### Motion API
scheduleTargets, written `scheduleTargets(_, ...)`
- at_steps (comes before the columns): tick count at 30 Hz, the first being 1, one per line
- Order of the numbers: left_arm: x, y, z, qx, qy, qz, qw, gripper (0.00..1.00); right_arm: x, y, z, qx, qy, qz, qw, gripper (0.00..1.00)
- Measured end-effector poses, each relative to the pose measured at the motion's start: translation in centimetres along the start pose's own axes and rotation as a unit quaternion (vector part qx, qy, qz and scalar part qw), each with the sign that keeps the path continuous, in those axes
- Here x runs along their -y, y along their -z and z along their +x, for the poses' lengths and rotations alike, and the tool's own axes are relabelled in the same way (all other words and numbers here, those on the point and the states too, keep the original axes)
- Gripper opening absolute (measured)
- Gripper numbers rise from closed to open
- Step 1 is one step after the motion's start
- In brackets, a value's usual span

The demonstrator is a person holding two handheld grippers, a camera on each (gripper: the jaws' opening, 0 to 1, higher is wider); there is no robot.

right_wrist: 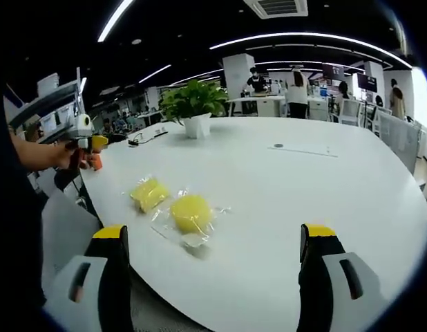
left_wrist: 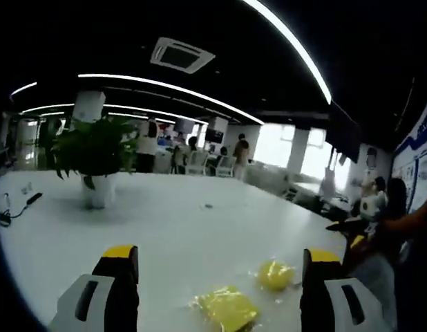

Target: Compare the silicone blocks by pressing each to a similar depth, holding the contact briefly, and releasing to observe deformation and rebound differences across the visible hardness samples.

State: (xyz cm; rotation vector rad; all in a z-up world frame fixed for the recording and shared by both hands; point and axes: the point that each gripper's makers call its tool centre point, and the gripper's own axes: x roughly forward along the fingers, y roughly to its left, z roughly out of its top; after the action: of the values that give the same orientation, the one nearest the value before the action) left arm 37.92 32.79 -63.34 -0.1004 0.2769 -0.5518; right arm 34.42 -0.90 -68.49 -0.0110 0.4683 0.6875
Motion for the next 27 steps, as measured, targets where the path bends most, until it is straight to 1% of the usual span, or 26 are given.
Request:
scheduleTargets(1,-0.2,0.3,0.0,-0.004,-0.005,0.002,1.0000,1.00,-0.1,0.1,0.0,-0.001,0.000,0.000,1.0000,0.96)
scheduleTargets(3,-0.2,0.9,-0.1,-0.009,-0.005,-0.002,0.9999,1.00,-0.3,0.4,-0.1,-0.005,0.001,-0.007,1.0000,0.96)
scheduleTargets(6,-0.5,1.8,-0.4,-0.015,-0.011,0.004,0.9998,1.00,-0.2,1.3,0.0,-0.018,0.004,-0.017,0.9997,0.96)
scheduleTargets(8,-0.9,2.7,-0.9,-0.025,-0.021,0.009,0.9994,1.00,0.0,1.4,-0.2,-0.016,0.009,-0.015,0.9997,0.96)
scheduleTargets(9,-1.2,3.2,-1.1,-0.032,-0.028,0.013,0.9990,1.00,0.2,1.3,-0.3,-0.005,0.015,-0.012,0.9998,0.96)
scheduleTargets(10,-1.6,3.7,-1.5,-0.043,-0.037,0.012,0.9983,1.00,0.2,1.3,-0.3,-0.006,0.014,-0.010,0.9998,0.96)
scheduleTargets(11,-1.8,4.0,-2.0,-0.050,-0.046,-0.003,0.9977,1.00,0.3,1.6,-0.2,-0.008,0.014,-0.006,0.9999,0.96)
scheduleTargets(14,-2.3,3.6,-3.1,-0.037,-0.055,-0.013,0.9977,1.00,0.1,2.2,0.3,-0.022,0.009,-0.004,0.9997,0.96)
scheduleTargets(15,-2.5,3.8,-3.7,-0.038,-0.062,-0.021,0.9972,1.00,-0.2,2.2,0.4,-0.027,0.006,-0.010,0.9996,0.96)
scheduleTargets(17,-2.5,4.2,-4.2,-0.039,-0.057,-0.033,0.9971,1.00,-0.5,2.2,0.7,-0.028,0.003,-0.023,0.9993,0.96)
scheduleTargets(18,-2.6,4.4,-4.4,-0.038,-0.060,-0.038,0.9967,1.00,-0.6,2.1,0.8,-0.026,0.004,-0.022,0.9994,0.96)
scheduleTargets(19,-2.8,4.6,-4.5,-0.035,-0.064,-0.054,0.9959,1.00,-0.6,2.0,0.8,-0.022,0.003,-0.020,0.9995,0.96)
scheduleTargets(20,-2.7,4.9,-4.6,-0.034,-0.064,-0.080,0.9941,1.00,-0.6,2.0,0.8,-0.019,0.003,-0.013,0.9997,0.96)
scheduleTargets(22,-3.1,5.0,-5.0,-0.029,-0.075,-0.081,0.9935,1.00,-0.7,2.0,0.8,-0.019,0.004,-0.005,0.9998,0.96)
scheduleTargets(24,-3.1,4.7,-5.3,-0.022,-0.078,-0.083,0.9932,1.00,-1.1,1.9,0.5,-0.016,0.002,-0.005,0.9999,0.96)
scheduleTargets(25,-3.1,4.5,-5.3,-0.019,-0.079,-0.080,0.9935,1.00,-1.2,2.0,0.4,-0.018,0.001,-0.009,0.9998,0.96)
scheduleTargets(27,-3.2,4.2,-5.3,-0.019,-0.082,-0.060,0.9946,1.00,-1.1,2.2,0.3,-0.019,0.000,-0.011,0.9998,0.96)
